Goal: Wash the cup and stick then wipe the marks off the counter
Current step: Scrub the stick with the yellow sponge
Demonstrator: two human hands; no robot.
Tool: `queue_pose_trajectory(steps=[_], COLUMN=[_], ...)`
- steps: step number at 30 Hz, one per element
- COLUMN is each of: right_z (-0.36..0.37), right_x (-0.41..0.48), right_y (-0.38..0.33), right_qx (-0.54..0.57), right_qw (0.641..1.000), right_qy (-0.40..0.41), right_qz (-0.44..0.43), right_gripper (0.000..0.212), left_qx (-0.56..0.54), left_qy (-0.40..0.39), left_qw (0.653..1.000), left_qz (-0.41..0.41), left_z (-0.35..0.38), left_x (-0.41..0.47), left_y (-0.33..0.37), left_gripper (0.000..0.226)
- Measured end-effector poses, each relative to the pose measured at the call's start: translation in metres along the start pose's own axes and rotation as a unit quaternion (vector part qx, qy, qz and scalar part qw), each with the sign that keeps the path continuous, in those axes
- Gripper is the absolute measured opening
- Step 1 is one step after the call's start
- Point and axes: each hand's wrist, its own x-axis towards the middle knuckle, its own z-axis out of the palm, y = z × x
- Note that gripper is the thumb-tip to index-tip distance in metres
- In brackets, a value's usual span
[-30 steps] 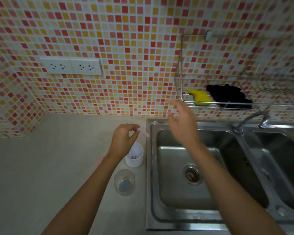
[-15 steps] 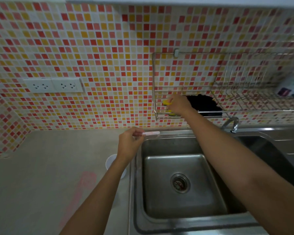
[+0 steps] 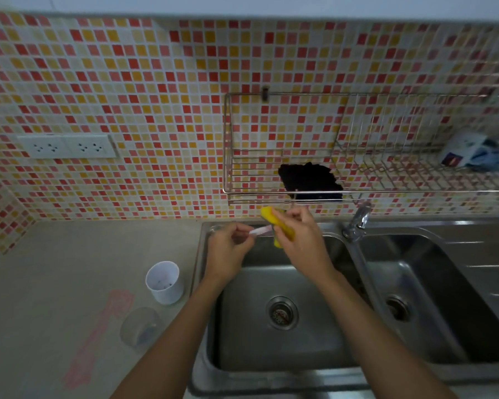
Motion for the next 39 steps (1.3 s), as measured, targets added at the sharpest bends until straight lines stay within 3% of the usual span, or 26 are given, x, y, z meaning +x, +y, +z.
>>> queue_pose_trajectory(steps=[4, 9, 14, 18, 22, 24, 34, 39], right_z=[-0.011, -0.006, -0.016, -0.003, -0.009, -0.006, -0.012, -0.017], right_x=[-0.004, -0.017, -0.014, -0.028, -0.022, -0.026, -0.015, -0.013], right_y=[0.02, 0.016, 0.031, 0.014, 0.026, 0.02, 0.033, 0.034], right_qx=[-0.011, -0.001, -0.022, 0.02, 0.002, 0.001, -0.189, -0.235], right_qw=[0.996, 0.999, 0.99, 0.999, 0.993, 0.996, 0.978, 0.965], right_qy=[0.05, 0.019, 0.051, 0.004, 0.054, 0.037, 0.059, 0.042], right_qz=[0.078, 0.032, 0.132, 0.05, 0.106, 0.085, -0.071, -0.11], right_gripper=[0.041, 0.04, 0.044, 0.047, 0.047, 0.051, 0.039, 0.04], left_qx=[-0.014, -0.021, -0.022, -0.017, -0.028, -0.037, -0.122, -0.058], left_qy=[0.01, 0.007, 0.021, 0.023, 0.026, 0.027, -0.024, -0.065], left_qw=[1.0, 1.0, 0.999, 1.0, 0.999, 0.999, 0.989, 0.996], left_qz=[0.018, 0.022, 0.014, 0.013, -0.009, -0.016, -0.083, 0.002], left_z=[0.022, 0.04, 0.045, 0.045, 0.047, 0.048, 0.044, 0.036], left_x=[0.003, 0.004, 0.002, 0.005, 0.001, 0.0, -0.003, -0.007], left_y=[0.019, 0.03, 0.032, 0.034, 0.037, 0.036, 0.032, 0.028], left_gripper=[0.01, 0.008, 0.01, 0.007, 0.007, 0.007, 0.003, 0.012])
